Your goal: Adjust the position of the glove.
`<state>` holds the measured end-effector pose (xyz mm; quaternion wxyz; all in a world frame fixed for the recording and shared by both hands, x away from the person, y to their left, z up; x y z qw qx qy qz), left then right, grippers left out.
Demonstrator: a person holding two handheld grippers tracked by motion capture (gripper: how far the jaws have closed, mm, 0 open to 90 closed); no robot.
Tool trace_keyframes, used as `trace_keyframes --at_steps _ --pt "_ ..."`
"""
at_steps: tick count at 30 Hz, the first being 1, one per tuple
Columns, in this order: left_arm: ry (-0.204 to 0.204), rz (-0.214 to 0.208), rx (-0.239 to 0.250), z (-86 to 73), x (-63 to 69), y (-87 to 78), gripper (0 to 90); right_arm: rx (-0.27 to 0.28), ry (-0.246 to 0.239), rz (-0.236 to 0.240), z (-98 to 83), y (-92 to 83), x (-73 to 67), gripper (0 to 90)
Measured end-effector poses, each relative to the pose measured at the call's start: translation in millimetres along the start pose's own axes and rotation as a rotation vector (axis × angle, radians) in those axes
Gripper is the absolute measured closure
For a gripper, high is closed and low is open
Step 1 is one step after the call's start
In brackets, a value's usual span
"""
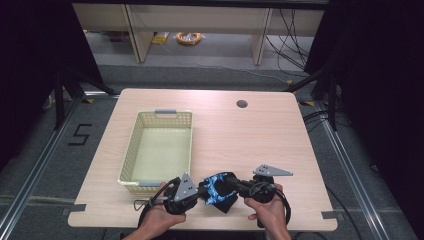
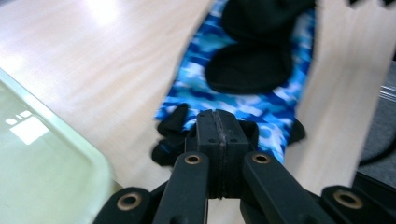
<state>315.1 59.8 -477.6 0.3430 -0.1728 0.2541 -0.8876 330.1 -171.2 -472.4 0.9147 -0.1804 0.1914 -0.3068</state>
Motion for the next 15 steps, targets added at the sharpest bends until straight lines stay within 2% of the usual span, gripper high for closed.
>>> trace_keyframes --at_steps 2,3,4,5,7,11,13,14,15 --pt "-0.006 0.01 0.013 5.5 -2.4 3.4 89.3 0.015 0.049 -0.005 -3.5 -5.7 -3.5 86.3" --pt "0.018 0.014 -0.003 8.3 -4.6 3.7 89.3 0.025 0.034 -0.014 -5.9 -6.7 -2.0 86.3" --pt "0.005 0.015 -0.005 10.4 -5.0 5.9 89.3 0.02 0.052 -0.019 -8.8 -8.6 -3.1 86.3" --pt "0.013 0.018 0.005 11.8 -4.6 9.2 89.3 0.029 0.039 -0.026 -11.9 -8.9 -1.1 86.4" --pt "0.024 0.028 -0.017 14.0 -4.0 13.4 89.3 0.026 0.089 -0.028 -18.3 -9.6 -4.2 86.2" --pt "0.037 0.037 -0.025 12.1 -5.1 23.1 89.3 0.01 0.078 -0.035 -29.2 -5.9 -0.9 85.5" --pt "0.053 0.044 -0.056 9.7 -5.9 23.8 89.2 -0.015 0.085 -0.033 -34.4 -2.6 -1.3 84.9" --pt "0.036 0.045 -0.045 7.5 -4.5 25.3 89.2 -0.029 0.086 -0.033 -36.8 -0.7 -1.8 84.6" --pt "0.047 0.046 -0.061 6.5 -5.9 25.6 89.2 -0.041 0.08 -0.02 -39.1 0.6 -3.0 83.2"
Point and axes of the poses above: each handheld gripper's, and its own axes: y roughly forward along the jaws, z roughly out of its top, x roughly to its right, the point moved 2 cm from there along y, roughly forward along the jaws, and after that the axes turned 13 degrees about -y, right-handed, at the moved point
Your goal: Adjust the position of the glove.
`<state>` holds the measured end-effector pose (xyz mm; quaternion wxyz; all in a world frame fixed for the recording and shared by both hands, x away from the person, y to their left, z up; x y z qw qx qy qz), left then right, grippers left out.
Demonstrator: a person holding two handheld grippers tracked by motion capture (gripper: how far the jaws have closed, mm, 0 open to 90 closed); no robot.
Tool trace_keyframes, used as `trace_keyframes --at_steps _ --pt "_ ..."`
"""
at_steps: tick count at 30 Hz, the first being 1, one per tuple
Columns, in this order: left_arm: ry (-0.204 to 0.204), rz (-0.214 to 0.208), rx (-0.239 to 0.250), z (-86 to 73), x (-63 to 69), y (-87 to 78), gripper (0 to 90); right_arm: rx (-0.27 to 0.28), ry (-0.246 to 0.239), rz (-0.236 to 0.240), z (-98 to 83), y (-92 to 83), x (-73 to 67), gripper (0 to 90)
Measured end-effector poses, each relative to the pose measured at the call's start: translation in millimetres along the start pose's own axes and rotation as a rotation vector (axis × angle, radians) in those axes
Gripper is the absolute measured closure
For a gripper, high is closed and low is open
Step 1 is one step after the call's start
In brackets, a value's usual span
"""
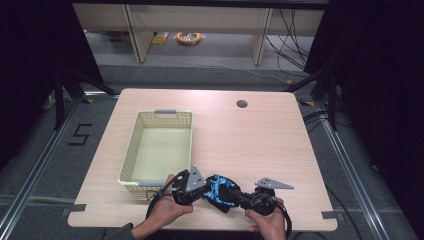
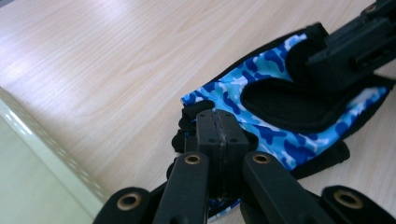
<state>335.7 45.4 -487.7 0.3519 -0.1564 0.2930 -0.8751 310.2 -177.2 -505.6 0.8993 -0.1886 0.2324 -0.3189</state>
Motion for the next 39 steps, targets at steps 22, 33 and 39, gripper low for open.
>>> trace_keyframes --at_steps 22,33,39 --pt "0.004 -0.048 -0.054 -27.3 12.7 1.8 88.5 -0.261 -0.136 0.01 0.3 15.8 20.2 83.3" --pt "-0.017 -0.089 -0.044 -29.5 24.0 0.1 88.5 -0.246 -0.163 -0.003 14.8 0.9 26.1 70.3" --pt "-0.012 -0.086 -0.044 -29.8 23.0 -0.4 88.6 -0.239 -0.163 0.019 10.9 3.6 29.4 85.8"
Point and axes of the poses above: each handheld gripper's, and its own axes: y roughly forward along the jaws, z roughly out of its top, x roughly to its right, the point moved 2 cm from there along y, roughly forward along the jaws, and after that the axes turned 13 degrees about -y, right-handed, at the moved point
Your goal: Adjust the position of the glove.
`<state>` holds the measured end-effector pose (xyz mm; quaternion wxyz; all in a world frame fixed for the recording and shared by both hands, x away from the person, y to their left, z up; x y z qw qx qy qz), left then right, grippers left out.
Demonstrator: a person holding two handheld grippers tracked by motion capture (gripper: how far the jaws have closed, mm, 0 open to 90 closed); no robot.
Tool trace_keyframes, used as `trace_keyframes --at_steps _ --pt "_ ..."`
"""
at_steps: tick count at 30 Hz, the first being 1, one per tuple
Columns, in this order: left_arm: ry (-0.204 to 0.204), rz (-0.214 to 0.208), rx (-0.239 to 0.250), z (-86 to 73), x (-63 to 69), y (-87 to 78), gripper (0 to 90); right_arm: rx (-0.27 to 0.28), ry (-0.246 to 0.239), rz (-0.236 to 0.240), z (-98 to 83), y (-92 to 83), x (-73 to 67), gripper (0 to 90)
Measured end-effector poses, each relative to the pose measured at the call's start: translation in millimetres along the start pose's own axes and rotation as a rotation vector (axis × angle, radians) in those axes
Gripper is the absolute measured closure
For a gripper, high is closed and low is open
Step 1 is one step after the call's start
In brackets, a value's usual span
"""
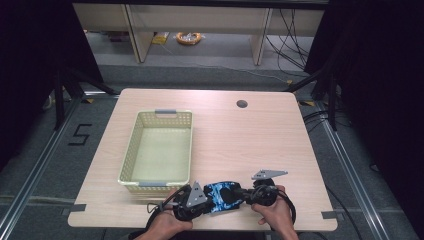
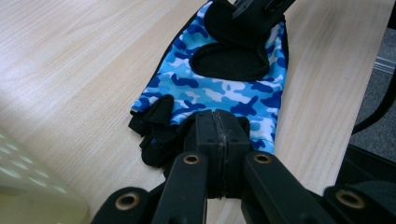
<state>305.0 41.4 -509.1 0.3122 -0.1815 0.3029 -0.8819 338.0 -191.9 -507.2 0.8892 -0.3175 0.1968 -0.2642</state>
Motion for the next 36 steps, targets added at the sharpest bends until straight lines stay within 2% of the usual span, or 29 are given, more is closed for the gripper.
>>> trace_keyframes --at_steps 3,4,5,6,7,9,10,11,12,13,15,17,19,21,23,24,25,27,29,31,33,35,36 --pt "-0.006 -0.002 0.015 3.3 -0.9 -3.4 88.8 0.008 0.006 0.004 3.2 -4.4 -2.8 86.2" --pt "0.009 -0.006 0.02 5.5 -1.4 -6.7 88.9 0.027 0.046 0.015 4.6 -6.4 -6.5 86.2" --pt "-0.012 -0.009 0.031 6.6 -0.2 -9.0 88.9 0.052 0.023 0.021 5.8 -8.3 -4.9 86.2" --pt "-0.008 -0.007 0.035 8.1 -0.7 -12.2 88.9 0.06 0.029 0.021 7.0 -11.0 -6.4 86.2" --pt "0.007 -0.01 0.043 9.9 -1.4 -15.8 88.8 0.081 0.033 0.042 7.8 -11.9 -7.7 86.2" --pt "-0.014 -0.018 0.053 9.9 -1.7 -22.2 88.8 0.09 0.064 0.052 9.3 -13.3 -13.1 86.2" --pt "-0.022 -0.018 0.056 8.9 -2.2 -25.2 88.8 0.1 0.035 0.05 9.4 -12.8 -12.0 86.1" --pt "-0.025 -0.019 0.066 7.8 -3.5 -27.2 88.8 0.118 0.041 0.061 9.0 -10.6 -12.9 86.1" --pt "-0.02 -0.013 0.053 6.1 -5.3 -30.2 88.8 0.105 0.048 0.074 8.7 -10.2 -13.9 86.0" --pt "-0.037 -0.024 0.055 4.5 -5.4 -30.1 88.8 0.117 0.058 0.086 7.7 -7.4 -14.3 86.0" --pt "-0.026 -0.006 0.055 2.0 -8.5 -30.5 89.0 0.106 0.111 0.114 6.7 -5.4 -18.8 85.9" --pt "-0.025 0.003 0.047 -0.8 -11.4 -28.2 88.9 0.106 0.071 0.108 4.7 -1.2 -17.0 85.7" --pt "-0.045 0.001 0.036 -4.9 -12.4 -23.3 88.7 0.08 0.066 0.086 2.0 0.7 -17.0 85.6" --pt "-0.037 0.004 0.024 -7.3 -14.0 -18.5 88.6 0.055 0.067 0.072 -1.0 2.4 -15.5 85.3" --pt "-0.037 0.009 0.011 -8.7 -15.5 -15.9 87.7 0.069 0.093 0.068 -4.2 5.4 -14.0 83.9" --pt "-0.043 0.001 0.013 -9.1 -15.3 -15.4 86.7 0.057 0.095 0.06 -5.6 7.0 -13.1 82.4" --pt "-0.067 -0.002 0.02 -9.7 -14.5 -14.5 85.4 0.055 0.104 0.061 -6.8 7.7 -13.2 80.5" --pt "-0.052 -0.005 0.01 -9.8 -17.1 -16.5 81.9 0.05 0.112 0.063 -8.2 9.1 -13.5 76.9" --pt "-0.068 -0.006 0.01 -10.9 -18.3 -18.2 77.4 0.045 0.114 0.062 -8.2 9.2 -14.1 71.1" --pt "-0.108 -0.019 0.017 -12.5 -18.9 -19.5 71.0 0.063 0.101 0.068 -6.3 8.4 -15.5 64.7" --pt "-0.147 -0.038 0.018 -14.2 -18.8 -20.1 65.2 0.071 0.097 0.049 -2.2 3.8 -19.8 58.3" --pt "-0.149 -0.036 0.0 -16.5 -20.7 -20.7 60.3 0.092 0.093 0.036 0.5 -0.3 -20.2 53.7" --pt "-0.169 -0.044 -0.007 -18.0 -20.0 -20.4 59.0 0.098 0.095 0.044 1.4 -3.7 -20.7 53.0"
Point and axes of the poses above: each handheld gripper's, and its own axes: y roughly forward along the jaws, z roughly out of its top, x roughly to its right, the point moved 2 cm from there along y, roughly forward along the jaws, and after that the axes turned 13 degrees about -y, right-handed, at the moved point
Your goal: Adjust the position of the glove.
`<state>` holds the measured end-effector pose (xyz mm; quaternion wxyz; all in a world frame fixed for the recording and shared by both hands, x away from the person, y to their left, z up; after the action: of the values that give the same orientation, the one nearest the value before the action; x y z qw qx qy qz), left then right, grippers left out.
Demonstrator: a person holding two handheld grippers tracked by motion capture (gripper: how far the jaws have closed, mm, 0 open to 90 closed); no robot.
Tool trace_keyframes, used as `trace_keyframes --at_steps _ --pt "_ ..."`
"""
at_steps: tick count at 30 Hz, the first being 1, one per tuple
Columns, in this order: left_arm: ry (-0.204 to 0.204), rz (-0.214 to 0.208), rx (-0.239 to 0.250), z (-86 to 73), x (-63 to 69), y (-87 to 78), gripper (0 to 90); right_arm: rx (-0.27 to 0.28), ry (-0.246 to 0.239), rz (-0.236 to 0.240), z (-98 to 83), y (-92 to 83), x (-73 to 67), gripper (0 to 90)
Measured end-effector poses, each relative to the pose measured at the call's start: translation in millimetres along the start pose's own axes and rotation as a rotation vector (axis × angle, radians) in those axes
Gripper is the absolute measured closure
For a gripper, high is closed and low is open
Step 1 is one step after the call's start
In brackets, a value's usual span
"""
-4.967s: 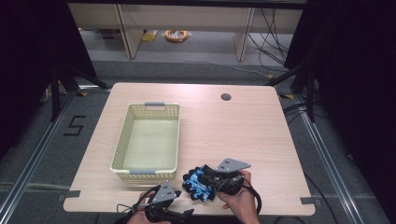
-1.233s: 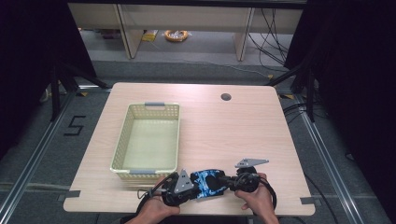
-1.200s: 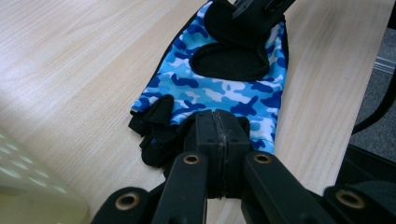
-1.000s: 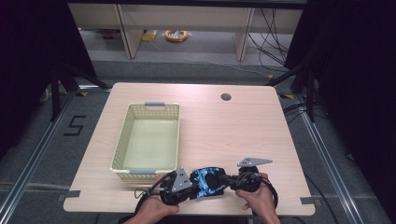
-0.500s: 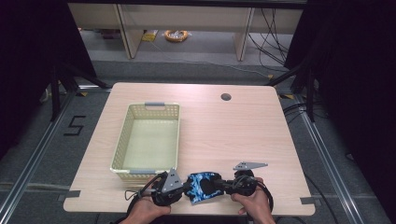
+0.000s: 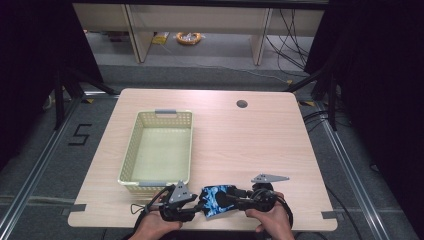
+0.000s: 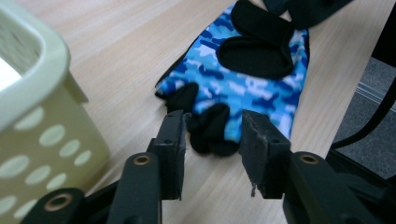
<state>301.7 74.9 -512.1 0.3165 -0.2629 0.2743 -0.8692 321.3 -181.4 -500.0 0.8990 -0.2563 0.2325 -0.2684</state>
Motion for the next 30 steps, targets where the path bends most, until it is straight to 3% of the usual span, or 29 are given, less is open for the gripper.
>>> trace_keyframes --at_steps 1,3,4,5,8,10,13,14,16,18,21,23,25,26,27,28,30 --pt "0.016 0.008 -0.004 -0.1 -2.1 -0.3 57.1 0.006 0.003 -0.013 0.9 -2.0 0.3 51.9" --pt "-0.034 0.0 0.001 -1.5 -1.0 0.9 53.7 0.008 -0.002 -0.057 2.0 -6.3 4.0 51.5" --pt "-0.022 0.003 -0.004 -1.0 -2.7 0.6 52.8 0.003 -0.002 -0.074 2.4 -7.6 6.3 51.5" --pt "-0.055 -0.005 -0.008 -1.1 -1.9 0.9 51.3 -0.003 0.0 -0.086 2.7 -9.3 8.9 51.4" --pt "-0.039 0.008 -0.012 0.9 -3.4 1.4 47.6 -0.01 0.019 -0.084 2.1 -8.9 16.3 49.7" --pt "-0.066 -0.001 -0.003 1.5 -1.2 2.7 45.9 -0.035 0.027 -0.086 0.9 -6.3 19.6 49.6" --pt "-0.074 -0.009 -0.01 4.2 -2.0 4.1 44.9 -0.065 0.029 -0.078 0.3 -1.1 20.3 49.5" --pt "-0.099 0.001 -0.008 5.0 -1.9 5.3 44.4 -0.073 0.033 -0.079 0.8 0.4 20.0 49.0" --pt "-0.093 -0.006 -0.006 7.3 -1.9 6.2 44.2 -0.086 0.029 -0.075 1.5 4.1 20.1 48.9" --pt "-0.114 0.0 -0.004 6.9 -0.7 9.5 44.2 -0.107 0.034 -0.087 1.6 7.9 20.7 49.0" --pt "-0.095 -0.007 -0.01 7.2 -0.3 11.5 44.2 -0.096 0.045 -0.081 3.1 9.2 19.9 49.0" --pt "-0.11 -0.004 -0.005 7.7 -0.7 11.8 44.3 -0.076 0.026 -0.085 5.1 5.0 21.4 49.5" --pt "-0.111 0.005 -0.007 8.0 -1.3 11.4 44.4 -0.062 0.039 -0.092 6.1 -0.7 23.9 52.5" --pt "-0.11 0.0 -0.007 8.3 -1.1 11.1 44.6 -0.063 0.045 -0.102 5.6 -2.5 25.9 54.2" --pt "-0.101 -0.002 -0.008 8.7 -1.0 10.3 45.2 -0.075 0.089 -0.099 4.6 -3.5 24.4 55.3" --pt "-0.094 -0.006 -0.012 8.8 -0.8 10.5 45.3 -0.088 0.052 -0.109 2.6 -2.9 29.5 55.3" --pt "-0.085 0.001 -0.02 8.0 -1.6 13.2 47.0 -0.109 0.064 -0.086 -1.8 2.5 30.9 55.8"
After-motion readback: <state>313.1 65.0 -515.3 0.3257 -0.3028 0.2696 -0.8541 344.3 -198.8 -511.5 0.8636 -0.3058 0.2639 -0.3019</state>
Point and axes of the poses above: each handheld gripper's, and its own axes: y roughly forward along the jaws, z roughly out of its top, x roughly to its right, the point moved 2 cm from there along y, roughly forward along the jaws, and after that the axes turned 13 degrees about -y, right-handed, at the moved point
